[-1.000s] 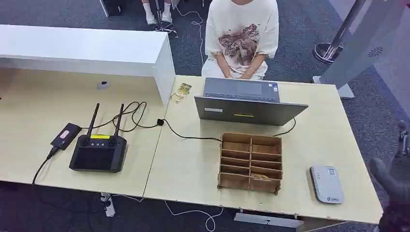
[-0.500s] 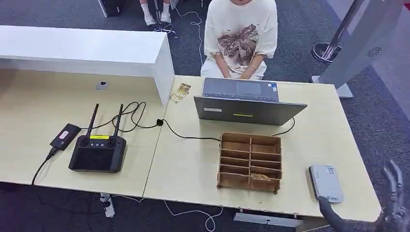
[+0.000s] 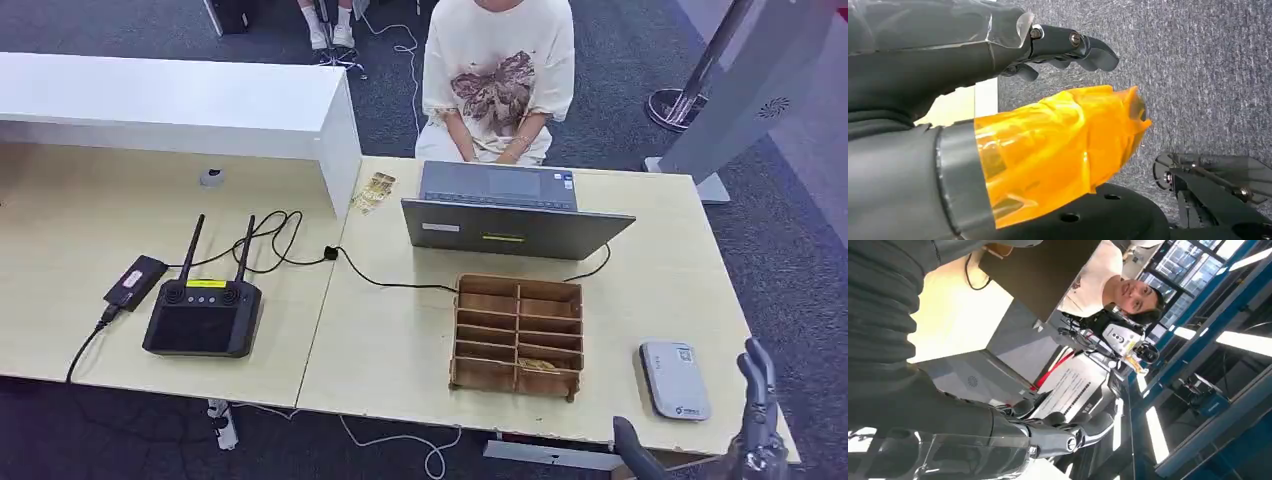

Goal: Pass the card to the sensor for recognition and then transmit it.

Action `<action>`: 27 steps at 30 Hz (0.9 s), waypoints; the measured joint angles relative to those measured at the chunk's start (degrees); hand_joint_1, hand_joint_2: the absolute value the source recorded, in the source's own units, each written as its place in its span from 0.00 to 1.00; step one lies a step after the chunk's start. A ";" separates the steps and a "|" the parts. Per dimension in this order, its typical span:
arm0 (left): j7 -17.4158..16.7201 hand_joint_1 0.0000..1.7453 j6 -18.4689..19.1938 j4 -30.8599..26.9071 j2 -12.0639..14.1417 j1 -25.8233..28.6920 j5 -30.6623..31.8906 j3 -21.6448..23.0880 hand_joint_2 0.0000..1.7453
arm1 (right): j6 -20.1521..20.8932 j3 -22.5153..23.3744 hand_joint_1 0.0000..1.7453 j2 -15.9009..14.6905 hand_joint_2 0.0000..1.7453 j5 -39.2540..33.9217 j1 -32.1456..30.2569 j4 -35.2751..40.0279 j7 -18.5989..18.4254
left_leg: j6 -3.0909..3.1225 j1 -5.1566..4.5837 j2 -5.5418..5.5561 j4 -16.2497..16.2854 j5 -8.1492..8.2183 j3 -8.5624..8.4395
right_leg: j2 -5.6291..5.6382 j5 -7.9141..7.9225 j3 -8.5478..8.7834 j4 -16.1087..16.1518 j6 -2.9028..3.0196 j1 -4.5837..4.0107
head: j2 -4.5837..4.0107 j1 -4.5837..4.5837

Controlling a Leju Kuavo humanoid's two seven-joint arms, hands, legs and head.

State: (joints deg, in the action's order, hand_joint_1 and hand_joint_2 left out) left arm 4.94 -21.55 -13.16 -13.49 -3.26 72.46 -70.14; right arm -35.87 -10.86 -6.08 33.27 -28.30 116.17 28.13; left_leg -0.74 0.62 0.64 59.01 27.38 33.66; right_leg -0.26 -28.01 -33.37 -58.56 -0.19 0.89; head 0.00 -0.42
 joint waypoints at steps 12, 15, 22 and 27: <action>-5.47 0.00 2.20 0.00 0.66 0.38 7.80 2.77 0.00 | -3.41 -2.31 0.00 3.54 1.00 42.01 -0.58 -2.21 -19.26 | 0.00 0.01 0.00 0.00 0.00 -0.02 | 0.01 -0.02 0.00 -0.02 0.03 -0.02 | 0.00 0.00; -4.40 0.00 4.42 0.00 0.79 0.27 7.08 2.93 0.00 | -3.34 -2.67 0.00 3.89 1.00 49.58 -0.44 -2.43 -27.20 | 0.00 0.01 0.00 -0.01 0.00 -0.01 | 0.01 -0.02 0.04 -0.02 0.04 -0.02 | 0.00 -0.02; -8.46 0.00 5.42 0.00 1.79 0.40 11.52 5.27 0.00 | -0.50 -12.19 0.00 -3.86 1.00 53.44 3.43 -9.94 -51.29 | 0.00 -0.03 -0.01 0.00 0.00 -0.03 | 0.01 -0.01 0.07 0.01 0.02 0.03 | 0.00 0.00; -8.56 0.00 5.64 0.00 2.03 0.40 10.75 5.92 0.00 | 0.28 -17.26 0.00 -7.67 1.00 52.92 5.53 -12.04 -56.23 | 0.00 -0.01 -0.02 0.00 0.00 -0.04 | 0.02 0.00 0.06 0.00 0.02 0.02 | 0.00 0.00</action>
State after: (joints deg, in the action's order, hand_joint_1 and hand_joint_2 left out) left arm -3.62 -15.91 -13.16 -11.45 -2.86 83.21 -64.22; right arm -35.58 -28.12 -13.74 86.19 -22.78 104.13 -28.10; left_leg -0.74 0.61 0.63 59.01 27.38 33.62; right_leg -0.23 -28.01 -33.31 -58.55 -0.17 0.91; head 0.00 -0.42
